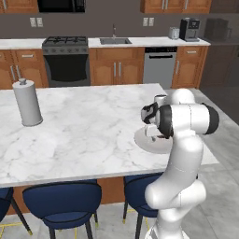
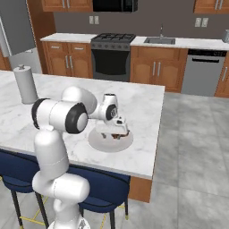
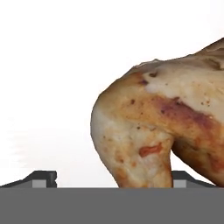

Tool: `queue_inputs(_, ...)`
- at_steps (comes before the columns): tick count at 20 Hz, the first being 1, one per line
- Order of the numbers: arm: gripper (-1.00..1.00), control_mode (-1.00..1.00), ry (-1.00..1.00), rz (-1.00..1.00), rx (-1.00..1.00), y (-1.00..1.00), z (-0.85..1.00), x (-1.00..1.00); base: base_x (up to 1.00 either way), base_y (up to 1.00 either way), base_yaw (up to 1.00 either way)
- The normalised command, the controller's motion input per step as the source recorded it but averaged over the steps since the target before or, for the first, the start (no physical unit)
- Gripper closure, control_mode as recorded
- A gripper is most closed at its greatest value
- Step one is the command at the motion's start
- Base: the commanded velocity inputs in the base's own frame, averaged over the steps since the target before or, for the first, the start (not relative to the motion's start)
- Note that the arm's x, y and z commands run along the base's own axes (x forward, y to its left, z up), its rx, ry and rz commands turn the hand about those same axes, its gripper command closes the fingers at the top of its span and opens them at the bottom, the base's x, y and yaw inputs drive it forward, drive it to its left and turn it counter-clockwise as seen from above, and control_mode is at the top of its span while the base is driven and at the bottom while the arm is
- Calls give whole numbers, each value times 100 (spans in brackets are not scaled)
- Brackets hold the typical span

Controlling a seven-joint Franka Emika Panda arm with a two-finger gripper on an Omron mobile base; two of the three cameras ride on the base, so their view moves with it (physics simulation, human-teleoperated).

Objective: Take the cheese, chicken drumstick, and eggplant from the fridge and place them on the plate on the dining counter to create an appetizer plate.

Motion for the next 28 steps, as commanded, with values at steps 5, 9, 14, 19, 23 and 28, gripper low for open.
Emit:
queue_inputs(5,-100,-100,6,0,0,7,-23,-79,0,0,0)
queue_inputs(9,-100,-100,6,0,0,14,-64,-99,0,0,0)
queue_inputs(14,-100,-100,12,-1,5,17,-20,-66,0,0,0)
queue_inputs(19,-100,-100,42,0,12,7,-10,-25,0,0,0)
queue_inputs(23,-100,-100,24,-1,13,0,63,-4,0,0,0)
queue_inputs(28,-100,-100,10,-1,9,-2,99,-8,0,0,0)
